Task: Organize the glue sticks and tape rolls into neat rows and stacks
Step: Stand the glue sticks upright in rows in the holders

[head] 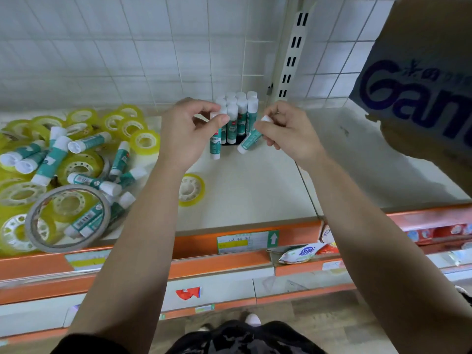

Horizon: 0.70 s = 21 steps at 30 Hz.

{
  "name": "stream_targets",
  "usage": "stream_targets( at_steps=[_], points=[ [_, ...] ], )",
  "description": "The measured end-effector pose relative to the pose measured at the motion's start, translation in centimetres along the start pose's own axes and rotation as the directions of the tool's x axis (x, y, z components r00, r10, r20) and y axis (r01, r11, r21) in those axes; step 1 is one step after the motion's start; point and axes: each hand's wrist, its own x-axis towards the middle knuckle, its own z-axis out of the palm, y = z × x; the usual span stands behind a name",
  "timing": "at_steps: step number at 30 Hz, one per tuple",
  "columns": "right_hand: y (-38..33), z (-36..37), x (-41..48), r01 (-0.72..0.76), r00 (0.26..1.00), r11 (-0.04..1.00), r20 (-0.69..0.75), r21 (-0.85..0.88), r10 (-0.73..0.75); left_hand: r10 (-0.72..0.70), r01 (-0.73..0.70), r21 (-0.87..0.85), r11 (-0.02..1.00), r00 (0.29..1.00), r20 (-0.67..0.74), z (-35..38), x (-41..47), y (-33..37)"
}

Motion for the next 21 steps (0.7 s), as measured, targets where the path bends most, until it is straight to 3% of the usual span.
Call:
stream_targets(
  at_steps=[6,13,21],
  points=[
    [-0.2,-0.6,0.8,0.061,0.998,0.998,0.033,-0.027,-0.06,0.021,-0.021,0.01,1.0,1.0,0.001,0.0,0.1,-0.3],
    [-0.3,-1.4,1.3,0.019,0.995,0.999,0.101,-0.049,-0.014,0.05,-0.05,-0.005,0.999,0.999,-0.01,-0.1,0.0,-0.9],
    [0.3,-1.1,1.7,0.07,0.996,0.993,0.053,-0.093,-0.065,0.069,-0.069,0.015,0.998,0.997,-0.021,-0.1,-0.3,-0.8]
  ],
)
